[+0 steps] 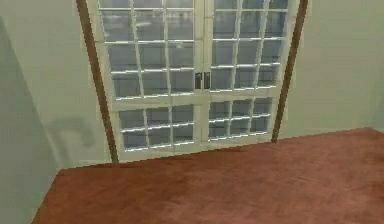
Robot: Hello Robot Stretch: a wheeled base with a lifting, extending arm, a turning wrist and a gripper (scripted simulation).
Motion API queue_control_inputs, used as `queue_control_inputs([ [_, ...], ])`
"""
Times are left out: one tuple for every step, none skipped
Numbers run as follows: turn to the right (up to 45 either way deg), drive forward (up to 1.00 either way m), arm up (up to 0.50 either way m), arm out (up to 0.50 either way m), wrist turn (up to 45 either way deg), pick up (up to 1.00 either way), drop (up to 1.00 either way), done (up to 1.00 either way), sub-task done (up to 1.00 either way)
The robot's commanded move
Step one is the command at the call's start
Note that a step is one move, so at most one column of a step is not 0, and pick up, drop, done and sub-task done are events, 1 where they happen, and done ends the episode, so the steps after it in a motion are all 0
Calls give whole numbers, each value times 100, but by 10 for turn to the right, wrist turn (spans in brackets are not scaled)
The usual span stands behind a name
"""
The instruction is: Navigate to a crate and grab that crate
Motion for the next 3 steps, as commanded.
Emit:
queue_control_inputs([
  [-450,0,0,0,0,0,0,0,0],
  [-450,0,0,0,0,0,0,0,0],
  [-450,0,0,0,0,0,0,0,0],
])
